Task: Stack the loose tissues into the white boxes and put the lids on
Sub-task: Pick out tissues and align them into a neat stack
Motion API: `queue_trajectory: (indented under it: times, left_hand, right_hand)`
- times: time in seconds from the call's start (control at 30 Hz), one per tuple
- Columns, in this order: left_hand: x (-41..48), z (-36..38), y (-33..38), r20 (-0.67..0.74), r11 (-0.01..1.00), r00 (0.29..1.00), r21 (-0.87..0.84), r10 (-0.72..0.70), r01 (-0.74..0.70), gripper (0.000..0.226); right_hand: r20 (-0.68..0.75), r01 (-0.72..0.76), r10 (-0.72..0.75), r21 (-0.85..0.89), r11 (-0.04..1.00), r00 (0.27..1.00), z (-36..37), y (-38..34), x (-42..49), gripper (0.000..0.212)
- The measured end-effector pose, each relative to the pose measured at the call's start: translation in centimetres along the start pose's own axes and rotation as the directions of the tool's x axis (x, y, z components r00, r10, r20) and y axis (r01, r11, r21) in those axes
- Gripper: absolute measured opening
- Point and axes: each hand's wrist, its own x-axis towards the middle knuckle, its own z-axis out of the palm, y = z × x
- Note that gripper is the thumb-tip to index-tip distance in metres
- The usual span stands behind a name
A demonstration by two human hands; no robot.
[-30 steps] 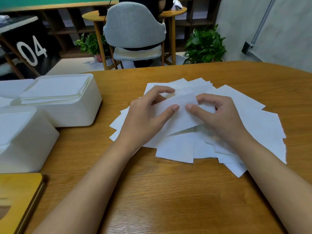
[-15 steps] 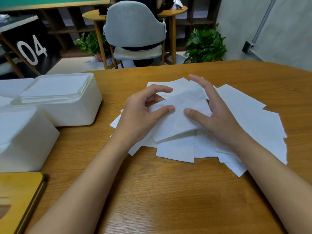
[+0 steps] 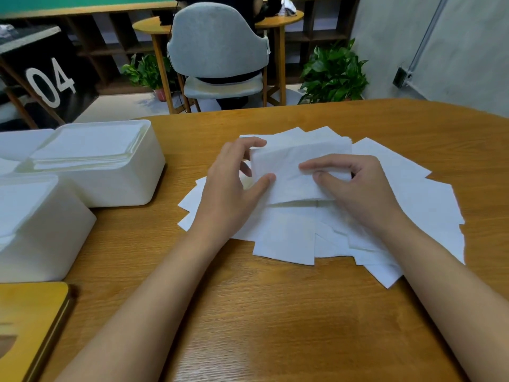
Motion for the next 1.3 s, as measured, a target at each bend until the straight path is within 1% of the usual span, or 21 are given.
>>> queue_trajectory:
  times: [0.03, 0.07, 0.13, 0.17, 0.23, 0.3, 0.37, 0.5, 0.57, 0.67, 0.87, 0.93, 1.07, 1.2, 1.3]
  left_hand:
    - [-0.1, 0.1, 0.0, -0.004, 0.997, 0.999, 0.063, 0.044, -0.043, 0.046]
    - [-0.3, 0.2, 0.1, 0.024, 0.994, 0.998, 0.087, 0.062, -0.064, 0.045]
    - [-0.5, 0.2, 0.3, 0.147, 0.997, 0.989, 0.076, 0.023, -0.035, 0.041]
    - [-0.6, 0.3, 0.3, 0.209, 0.995, 0.978, 0.101, 0.006, -0.028, 0.037]
    - [-0.7, 0.4, 0.2, 0.277, 0.978, 0.961, 0.200, -0.002, -0.056, 0.035]
    - [-0.9, 0.6, 0.3, 0.291, 0.963, 0.956, 0.268, -0.041, -0.041, 0.044]
    - [-1.0, 0.8, 0.7, 0.270, 0.948, 0.960, 0.317, -0.075, -0.015, 0.053]
    - [-1.1, 0.9, 1.6, 0.247, 0.927, 0.963, 0.376, -0.111, 0.011, 0.061]
    - [-1.2, 1.0, 1.7, 0.245, 0.935, 0.962, 0.355, -0.120, 0.026, 0.060]
    - [-1.3, 1.3, 1.6, 0.236, 0.962, 0.962, 0.262, -0.137, 0.073, 0.056]
    - [-1.3, 1.2, 1.7, 0.250, 0.982, 0.950, 0.084, -0.188, 0.172, 0.040]
    - [-1.1, 1.0, 1.6, 0.250, 0.975, 0.943, 0.055, -0.222, 0.215, 0.037]
    - [-0.9, 0.6, 1.7, 0.238, 0.953, 0.922, 0.082, -0.304, 0.293, 0.035]
    - [-0.7, -0.2, 1.8, 0.223, 0.901, 0.884, -0.052, -0.410, 0.431, 0.032]
    - [-0.5, -0.7, 1.7, 0.254, 0.886, 0.876, -0.118, -0.410, 0.449, 0.023]
  right_hand:
    - [-0.060, -0.011, 0.011, 0.000, 1.000, 0.998, -0.1, 0.2, 0.1, 0.031]
    - [-0.111, -0.023, 0.023, 0.003, 1.000, 0.994, -0.1, 0.4, 0.2, 0.032]
    - [-0.178, -0.048, 0.050, 0.017, 0.999, 0.983, -0.2, 0.7, 0.4, 0.033]
    - [-0.195, -0.060, 0.063, 0.018, 0.998, 0.979, -0.2, 0.8, 0.4, 0.033]
    - [-0.216, -0.073, 0.074, 0.013, 0.997, 0.974, -0.1, 0.9, 0.4, 0.033]
    - [-0.227, -0.079, 0.080, 0.012, 0.997, 0.971, -0.1, 0.9, 0.5, 0.033]
    - [-0.225, -0.083, 0.083, 0.011, 0.996, 0.971, 0.0, 0.9, 0.5, 0.033]
    - [-0.212, -0.082, 0.077, -0.011, 0.997, 0.974, 0.1, 0.8, 0.4, 0.033]
    - [-0.214, -0.086, 0.080, -0.017, 0.996, 0.973, 0.1, 0.7, 0.4, 0.033]
    - [-0.214, -0.083, 0.078, -0.015, 0.996, 0.974, 0.0, 0.7, 0.4, 0.033]
    - [-0.211, -0.078, 0.071, -0.025, 0.997, 0.975, 0.1, 0.8, 0.4, 0.032]
    - [-0.209, -0.081, 0.074, -0.026, 0.996, 0.975, 0.1, 0.8, 0.4, 0.032]
    - [-0.210, -0.080, 0.073, -0.024, 0.997, 0.975, 0.2, 0.9, 0.4, 0.032]
    - [-0.209, -0.085, 0.081, -0.013, 0.996, 0.975, 0.1, 0.9, 0.5, 0.033]
    - [-0.212, -0.089, 0.086, -0.004, 0.996, 0.973, 0.1, 0.8, 0.5, 0.033]
